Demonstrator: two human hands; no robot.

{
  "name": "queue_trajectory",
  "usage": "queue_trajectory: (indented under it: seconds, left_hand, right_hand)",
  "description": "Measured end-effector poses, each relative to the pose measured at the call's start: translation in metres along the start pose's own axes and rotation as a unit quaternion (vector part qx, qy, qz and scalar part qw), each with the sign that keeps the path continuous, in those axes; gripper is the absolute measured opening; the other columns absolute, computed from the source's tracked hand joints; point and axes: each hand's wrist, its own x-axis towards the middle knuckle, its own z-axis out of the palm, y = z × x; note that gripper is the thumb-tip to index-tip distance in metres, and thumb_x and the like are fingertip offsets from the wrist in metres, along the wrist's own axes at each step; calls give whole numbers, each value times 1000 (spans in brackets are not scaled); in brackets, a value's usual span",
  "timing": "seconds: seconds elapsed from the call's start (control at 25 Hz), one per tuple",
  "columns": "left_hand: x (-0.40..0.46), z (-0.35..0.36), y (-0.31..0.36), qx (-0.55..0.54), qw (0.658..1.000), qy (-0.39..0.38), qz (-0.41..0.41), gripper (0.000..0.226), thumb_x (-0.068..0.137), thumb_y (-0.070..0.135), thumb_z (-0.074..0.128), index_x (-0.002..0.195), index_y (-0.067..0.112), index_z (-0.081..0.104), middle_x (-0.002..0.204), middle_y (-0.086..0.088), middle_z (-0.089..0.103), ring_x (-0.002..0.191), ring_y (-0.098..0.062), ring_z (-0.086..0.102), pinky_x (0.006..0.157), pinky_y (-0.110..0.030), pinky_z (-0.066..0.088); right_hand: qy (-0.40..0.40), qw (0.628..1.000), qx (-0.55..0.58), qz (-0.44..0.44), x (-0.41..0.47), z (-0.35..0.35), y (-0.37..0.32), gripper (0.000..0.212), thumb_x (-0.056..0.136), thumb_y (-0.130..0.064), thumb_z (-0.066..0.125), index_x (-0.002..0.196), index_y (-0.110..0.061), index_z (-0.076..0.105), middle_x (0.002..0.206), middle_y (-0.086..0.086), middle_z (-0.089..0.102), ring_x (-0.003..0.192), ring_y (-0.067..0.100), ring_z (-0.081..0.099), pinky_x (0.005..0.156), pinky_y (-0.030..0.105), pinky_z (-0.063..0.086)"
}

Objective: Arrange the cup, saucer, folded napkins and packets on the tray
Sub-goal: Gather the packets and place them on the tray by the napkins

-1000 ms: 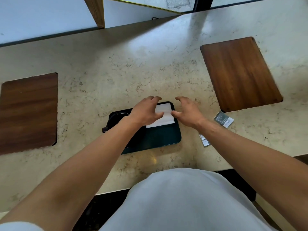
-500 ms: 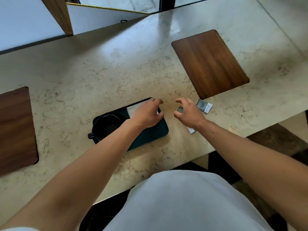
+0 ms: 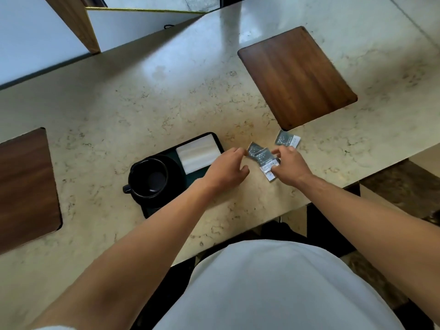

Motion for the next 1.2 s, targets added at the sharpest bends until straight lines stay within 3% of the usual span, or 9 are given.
queue_trajectory:
  seconds: [0.24, 0.4, 0.6, 0.8, 1.04, 1.2]
  left_hand:
    - [-2, 28, 37, -81, 993, 31, -76, 39, 96, 17, 61, 136, 16, 59, 130, -8, 65, 118, -23, 60, 100, -38, 50]
    - [2, 48, 51, -150, 971, 82, -164, 40, 94, 13, 64, 134, 17, 61, 130, -4, 66, 114, -17, 61, 94, -28, 49]
    - [2, 69, 59, -214, 936, 109, -258, 43, 94, 16, 66, 136, 18, 59, 134, -2, 64, 105, -9, 58, 88, -23, 43]
    - [4, 75, 52, -233, 926, 104, -280, 45, 94, 19, 67, 137, 16, 57, 133, -1, 65, 108, -9, 59, 89, -23, 43]
    - [12, 69, 41, -278, 910, 101, -292, 42, 95, 21, 67, 135, 18, 58, 124, 2, 66, 107, -11, 62, 88, -26, 47]
    - [16, 62, 37, -352, 873, 111, -320, 38, 96, 20, 66, 133, 18, 58, 115, 4, 67, 103, -15, 67, 87, -34, 57]
  right_hand:
    - [-35, 999, -1, -38, 11, -10, 20, 50, 85, -18, 77, 131, -14, 60, 135, 12, 53, 116, 27, 61, 104, 42, 52]
    - [-70, 994, -10, -82, 22, -17, 27, 53, 86, -28, 78, 133, -12, 59, 134, 11, 53, 117, 26, 59, 105, 42, 51]
    - [-68, 991, -36, -106, 31, -21, 25, 56, 85, -49, 78, 124, -12, 62, 125, 8, 58, 115, 24, 57, 99, 38, 51]
    - [-35, 993, -81, -74, 31, -12, 12, 63, 82, -62, 76, 120, -14, 63, 124, 8, 59, 117, 26, 55, 99, 41, 51]
    - [-23, 997, -68, -36, 31, -6, 8, 48, 78, -50, 83, 110, -22, 61, 124, 5, 54, 122, 26, 48, 103, 40, 43]
    - [-45, 996, 8, -81, 29, -8, 11, 26, 84, -31, 81, 91, -22, 57, 103, -1, 54, 106, 23, 53, 86, 31, 47]
